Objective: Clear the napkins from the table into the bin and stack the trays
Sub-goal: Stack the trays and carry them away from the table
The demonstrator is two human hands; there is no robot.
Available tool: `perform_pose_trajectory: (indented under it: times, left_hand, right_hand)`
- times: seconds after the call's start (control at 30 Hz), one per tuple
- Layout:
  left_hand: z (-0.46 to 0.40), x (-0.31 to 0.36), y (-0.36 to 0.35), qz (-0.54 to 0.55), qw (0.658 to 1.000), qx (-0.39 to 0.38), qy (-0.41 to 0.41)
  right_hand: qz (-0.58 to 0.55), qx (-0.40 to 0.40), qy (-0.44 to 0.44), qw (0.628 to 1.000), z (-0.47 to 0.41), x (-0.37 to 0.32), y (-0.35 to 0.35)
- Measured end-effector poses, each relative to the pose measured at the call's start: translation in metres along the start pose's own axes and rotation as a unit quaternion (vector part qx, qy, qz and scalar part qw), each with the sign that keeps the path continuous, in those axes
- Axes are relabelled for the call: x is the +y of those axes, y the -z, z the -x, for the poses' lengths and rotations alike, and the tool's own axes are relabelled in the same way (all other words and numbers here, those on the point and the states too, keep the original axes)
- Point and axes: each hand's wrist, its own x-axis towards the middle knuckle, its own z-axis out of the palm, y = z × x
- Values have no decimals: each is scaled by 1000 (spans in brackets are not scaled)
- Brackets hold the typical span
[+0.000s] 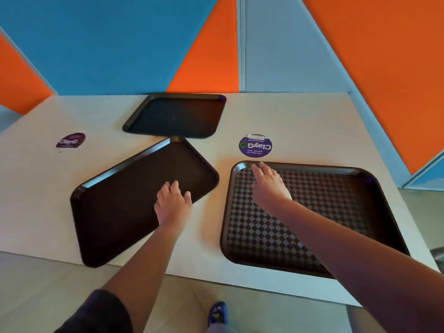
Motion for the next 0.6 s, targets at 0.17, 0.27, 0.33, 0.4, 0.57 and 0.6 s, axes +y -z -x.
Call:
perform_pose_trajectory:
  times: [0.17,0.27,0.33,0.4,0.57,0.6]
  left_hand:
    - [-45,-64,24,-17,998,-5,54]
    - [-70,-102,32,-28,996,-10,89]
    - [-84,-124,35,-26,992,-8,125]
    - [-96,-143,35,-19,985,4,173]
    - [-114,-187,30,3,960,11,281]
    - [-115,-194,29,14,955,14,297]
  right_hand:
    - [-4,-14,8,1000,-43,-56,-19]
    - [6,-30,0,1000,-66,-87,-34]
    - [18,-32,-6,999,-79,-103,-45]
    - [51,-31,0,998,-90,-114,-57]
    - [95,-54,-47,993,-111,-124,-86]
    - [96,-65,-65,991,-113,-124,-90]
